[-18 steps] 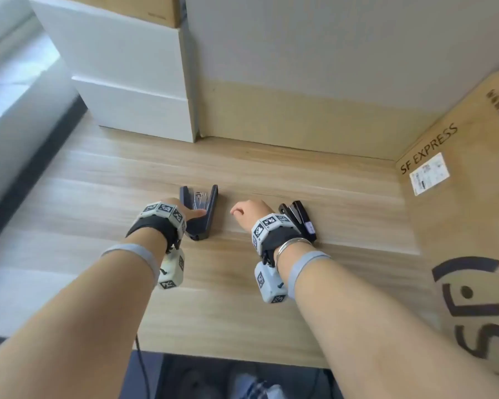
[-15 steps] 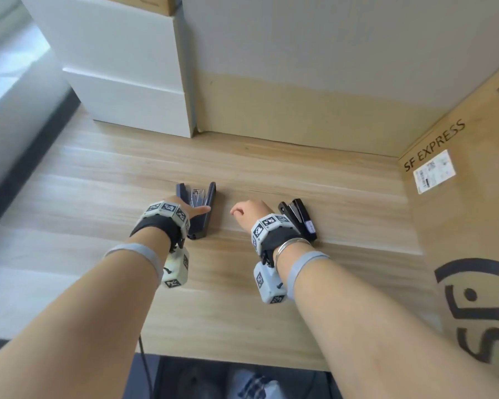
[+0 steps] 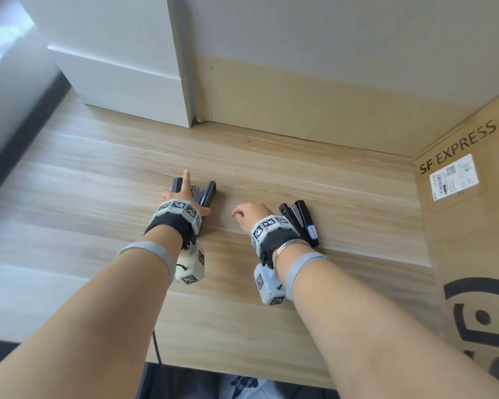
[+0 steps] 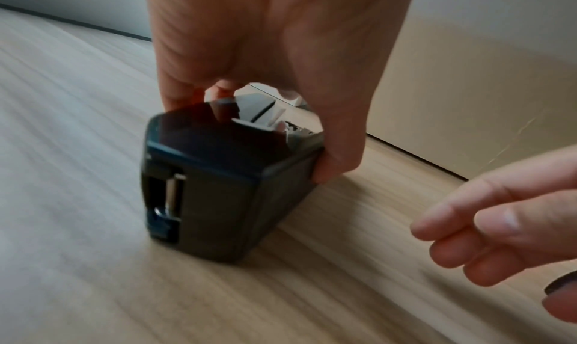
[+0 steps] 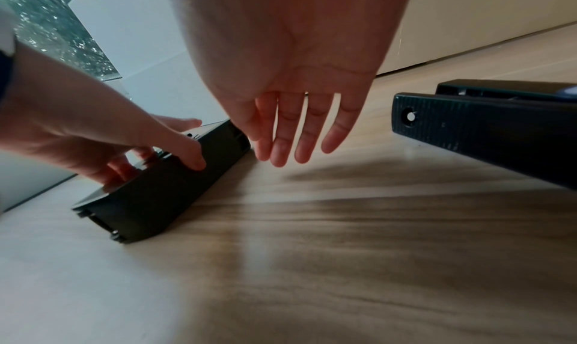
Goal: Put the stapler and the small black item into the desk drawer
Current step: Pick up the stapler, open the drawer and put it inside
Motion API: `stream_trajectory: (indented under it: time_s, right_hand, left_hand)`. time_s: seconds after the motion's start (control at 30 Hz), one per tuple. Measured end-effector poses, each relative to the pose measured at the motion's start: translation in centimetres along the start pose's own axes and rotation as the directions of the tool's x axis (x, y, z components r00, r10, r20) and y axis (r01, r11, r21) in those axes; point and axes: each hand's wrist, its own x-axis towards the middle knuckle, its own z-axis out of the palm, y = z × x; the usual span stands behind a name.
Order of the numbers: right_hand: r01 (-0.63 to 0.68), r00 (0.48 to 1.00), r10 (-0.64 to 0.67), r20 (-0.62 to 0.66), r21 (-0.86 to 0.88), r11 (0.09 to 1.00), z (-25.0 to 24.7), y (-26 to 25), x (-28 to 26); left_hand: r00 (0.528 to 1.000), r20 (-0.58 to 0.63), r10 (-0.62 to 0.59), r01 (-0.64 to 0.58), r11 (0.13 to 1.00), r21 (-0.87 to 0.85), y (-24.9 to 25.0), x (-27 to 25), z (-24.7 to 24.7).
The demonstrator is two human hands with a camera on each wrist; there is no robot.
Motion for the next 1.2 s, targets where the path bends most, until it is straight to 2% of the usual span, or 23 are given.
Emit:
stream_trajectory:
  time_s: [0.1, 0.2, 0.43, 0.63, 0.77, 0.87, 1.03, 1.2]
  right_hand:
    - [0.010, 1.000, -0.010, -0.001, -0.007, 1.000, -0.2, 0.4, 0.1]
    - [0.018, 1.000, -0.018, 0.000, -0.012, 1.000, -0.2, 0.5, 0.1]
    - [0.044, 0.999, -0.041, 0.034, -0.064, 0.997, 0.2, -0.5, -0.3]
    - [0.058, 0.997, -0.051, 0.061, -0.115, 0.992, 0.9, -2.7, -1.0]
    - [0.071, 0.996, -0.063, 0.068, -0.130, 0.989, 2.8, -5.4, -1.9]
    - [0.092, 0.993, -0.078, 0.090, -0.167, 0.982, 4.5, -7.5, -2.8]
    - [0.131, 0.989, -0.108, 0.105, -0.240, 0.962, 7.0, -10.7, -4.4]
    - [0.140, 0.987, -0.112, 0.112, -0.284, 0.948, 9.5, -14.0, -5.6]
  left_hand:
    - [1.000, 0.001, 0.012, -0.012, 1.000, 0.018, 0.1, -0.3, -0.1]
    - [0.999, 0.000, 0.049, -0.049, 0.997, -0.053, -0.3, -0.7, -0.4]
    - [0.991, -0.107, 0.083, -0.098, 0.984, -0.150, -2.6, -1.9, -0.8]
    - [0.980, -0.138, 0.145, -0.167, 0.973, -0.158, -5.8, -3.0, -2.2]
    - [0.979, -0.142, 0.146, -0.166, 0.976, -0.142, -9.5, -3.8, -3.0]
    - [0.971, -0.124, 0.207, -0.221, 0.968, -0.117, -12.8, -4.2, -3.5]
    - [0.947, -0.181, 0.267, -0.289, 0.951, -0.108, -18.0, -5.8, -3.8]
    - [0.929, -0.273, 0.250, -0.309, 0.930, -0.198, -23.2, -8.1, -4.3]
